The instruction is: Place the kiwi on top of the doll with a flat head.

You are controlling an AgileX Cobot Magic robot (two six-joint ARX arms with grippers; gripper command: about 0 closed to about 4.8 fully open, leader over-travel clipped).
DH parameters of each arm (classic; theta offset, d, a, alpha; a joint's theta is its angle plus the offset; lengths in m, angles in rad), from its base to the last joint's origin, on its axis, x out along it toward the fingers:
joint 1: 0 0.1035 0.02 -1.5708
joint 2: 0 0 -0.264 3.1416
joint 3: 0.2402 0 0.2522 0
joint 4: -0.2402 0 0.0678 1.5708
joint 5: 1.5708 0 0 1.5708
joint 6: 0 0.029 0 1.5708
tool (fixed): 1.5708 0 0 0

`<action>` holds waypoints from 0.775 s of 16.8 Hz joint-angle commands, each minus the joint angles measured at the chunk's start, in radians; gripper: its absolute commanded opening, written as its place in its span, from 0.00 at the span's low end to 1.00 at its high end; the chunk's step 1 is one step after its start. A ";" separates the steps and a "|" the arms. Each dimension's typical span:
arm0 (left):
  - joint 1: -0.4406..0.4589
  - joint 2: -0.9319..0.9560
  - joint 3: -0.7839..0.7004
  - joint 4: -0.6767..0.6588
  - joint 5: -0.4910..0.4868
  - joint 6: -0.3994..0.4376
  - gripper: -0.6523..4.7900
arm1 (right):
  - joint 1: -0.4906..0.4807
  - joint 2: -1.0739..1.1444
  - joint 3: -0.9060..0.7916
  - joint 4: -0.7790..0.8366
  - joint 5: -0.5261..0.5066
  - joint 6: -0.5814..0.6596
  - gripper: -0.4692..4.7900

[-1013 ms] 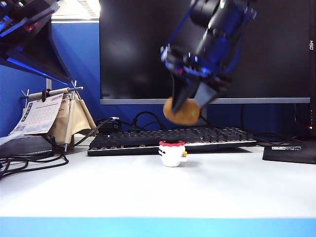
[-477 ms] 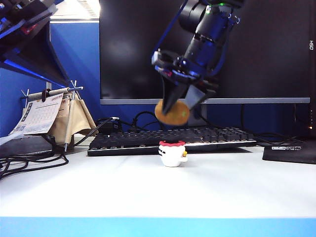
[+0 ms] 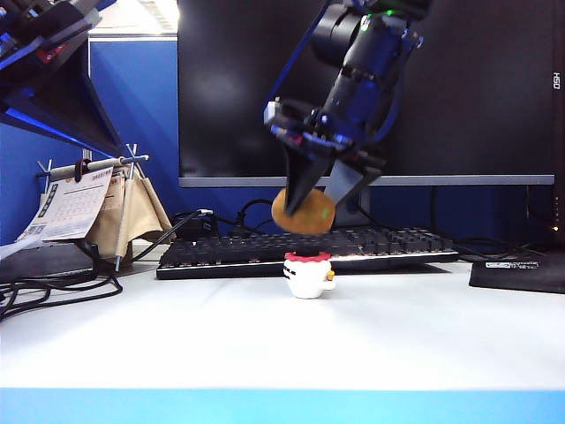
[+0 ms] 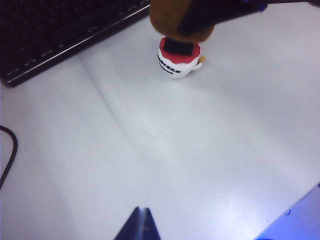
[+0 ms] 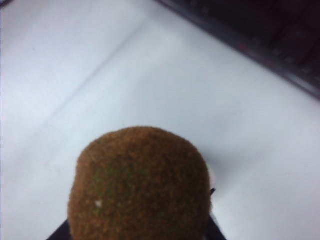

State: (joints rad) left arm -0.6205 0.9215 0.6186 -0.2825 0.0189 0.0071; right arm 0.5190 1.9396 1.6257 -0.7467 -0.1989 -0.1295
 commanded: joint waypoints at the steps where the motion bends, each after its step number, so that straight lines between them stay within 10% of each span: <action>1: -0.001 -0.002 0.004 -0.003 0.006 -0.007 0.11 | 0.002 0.027 0.003 -0.021 0.005 -0.005 0.47; 13: -0.001 -0.002 0.004 -0.030 0.004 -0.006 0.11 | 0.002 0.034 0.037 0.019 0.068 -0.025 0.47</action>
State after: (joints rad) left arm -0.6205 0.9215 0.6186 -0.3191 0.0189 0.0032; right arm 0.5186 1.9793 1.6573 -0.7383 -0.1249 -0.1513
